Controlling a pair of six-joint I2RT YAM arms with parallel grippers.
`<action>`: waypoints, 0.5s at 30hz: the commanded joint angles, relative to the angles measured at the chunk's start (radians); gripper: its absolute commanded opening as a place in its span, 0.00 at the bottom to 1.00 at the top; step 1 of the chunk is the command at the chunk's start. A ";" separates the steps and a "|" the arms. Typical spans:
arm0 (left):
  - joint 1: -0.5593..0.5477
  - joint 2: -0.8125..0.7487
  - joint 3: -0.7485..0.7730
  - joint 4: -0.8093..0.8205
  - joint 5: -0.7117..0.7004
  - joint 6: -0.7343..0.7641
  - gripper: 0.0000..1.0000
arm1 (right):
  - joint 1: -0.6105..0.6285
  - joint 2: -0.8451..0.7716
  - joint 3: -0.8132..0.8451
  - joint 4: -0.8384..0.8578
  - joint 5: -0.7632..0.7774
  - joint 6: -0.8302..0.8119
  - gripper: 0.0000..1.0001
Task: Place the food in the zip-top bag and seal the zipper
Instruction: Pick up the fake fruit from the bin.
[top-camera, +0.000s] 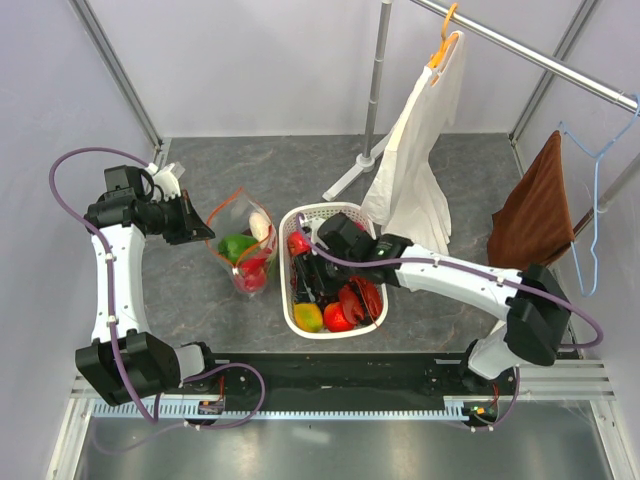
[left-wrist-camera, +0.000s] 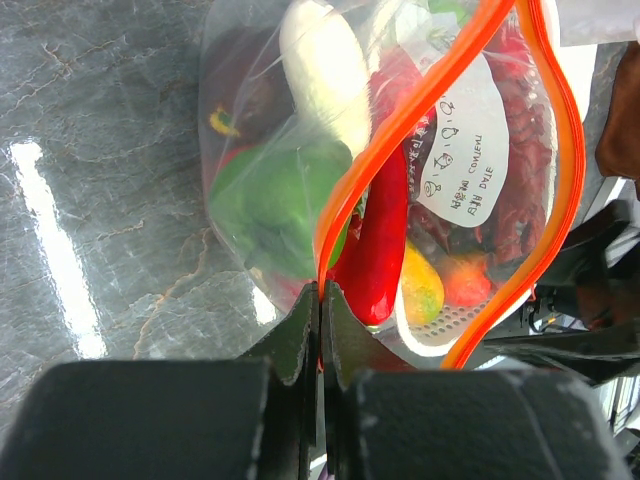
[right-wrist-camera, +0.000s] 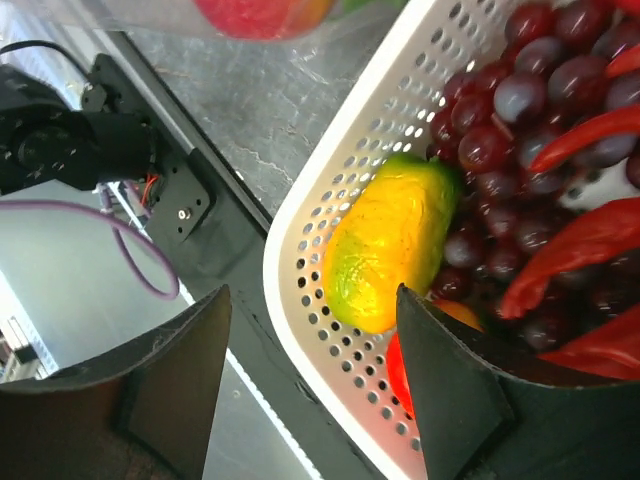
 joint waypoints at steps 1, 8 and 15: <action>-0.003 -0.003 0.032 0.038 0.007 -0.028 0.02 | 0.017 0.064 0.030 -0.017 0.150 0.156 0.75; -0.003 -0.005 0.012 0.043 0.016 -0.027 0.02 | 0.017 0.135 0.038 -0.014 0.130 0.191 0.71; -0.003 -0.003 0.003 0.057 0.024 -0.027 0.02 | 0.026 0.182 0.023 0.001 0.083 0.224 0.69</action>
